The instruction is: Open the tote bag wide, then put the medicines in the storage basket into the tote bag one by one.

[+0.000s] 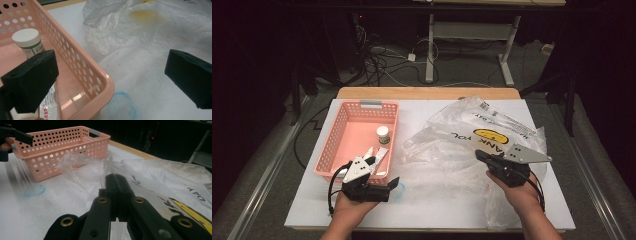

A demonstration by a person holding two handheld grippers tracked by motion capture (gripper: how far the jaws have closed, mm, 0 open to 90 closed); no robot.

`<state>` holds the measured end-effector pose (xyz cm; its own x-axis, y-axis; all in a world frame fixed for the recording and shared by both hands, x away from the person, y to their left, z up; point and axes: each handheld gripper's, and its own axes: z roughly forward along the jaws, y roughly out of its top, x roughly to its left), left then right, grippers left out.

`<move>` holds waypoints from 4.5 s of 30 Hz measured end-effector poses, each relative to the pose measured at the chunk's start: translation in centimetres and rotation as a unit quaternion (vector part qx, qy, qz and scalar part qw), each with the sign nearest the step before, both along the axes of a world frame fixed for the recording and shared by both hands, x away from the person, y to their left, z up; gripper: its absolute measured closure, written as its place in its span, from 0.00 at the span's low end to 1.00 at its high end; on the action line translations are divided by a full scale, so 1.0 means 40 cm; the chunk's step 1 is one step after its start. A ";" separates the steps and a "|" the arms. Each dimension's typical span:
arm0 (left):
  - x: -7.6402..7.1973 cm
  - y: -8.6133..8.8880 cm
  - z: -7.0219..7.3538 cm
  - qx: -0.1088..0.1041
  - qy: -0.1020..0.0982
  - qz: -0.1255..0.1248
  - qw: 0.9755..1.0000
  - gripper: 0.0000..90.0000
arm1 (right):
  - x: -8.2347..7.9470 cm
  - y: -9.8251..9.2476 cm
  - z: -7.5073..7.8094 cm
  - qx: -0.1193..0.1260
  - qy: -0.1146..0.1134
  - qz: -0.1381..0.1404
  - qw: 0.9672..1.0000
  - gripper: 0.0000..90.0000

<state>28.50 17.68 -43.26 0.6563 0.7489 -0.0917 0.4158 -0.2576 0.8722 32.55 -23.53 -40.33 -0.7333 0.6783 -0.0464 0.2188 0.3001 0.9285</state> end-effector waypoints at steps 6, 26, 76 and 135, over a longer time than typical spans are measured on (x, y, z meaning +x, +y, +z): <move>0.001 0.007 0.001 -0.003 -0.001 0.005 1.000 0.00 | 0.014 0.003 0.028 0.013 -0.011 -0.012 1.000 1.00; 0.013 0.063 0.011 -0.016 -0.004 0.036 0.999 0.00 | 0.029 -0.008 0.031 0.048 -0.027 -0.027 0.998 1.00; 0.100 0.115 0.027 0.095 0.128 0.062 0.985 0.01 | 0.039 -0.008 0.010 0.037 -0.015 -0.008 0.999 1.00; 0.369 -0.008 -0.031 0.274 0.383 0.027 0.882 0.59 | 0.036 -0.031 0.024 0.052 -0.022 -0.017 0.998 1.00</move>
<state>43.24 17.35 -44.51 0.5213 0.8466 -0.1077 0.8533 -0.5152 0.0804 33.99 -24.76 -39.37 -0.7081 0.7061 -0.0072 0.1849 0.1953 0.9632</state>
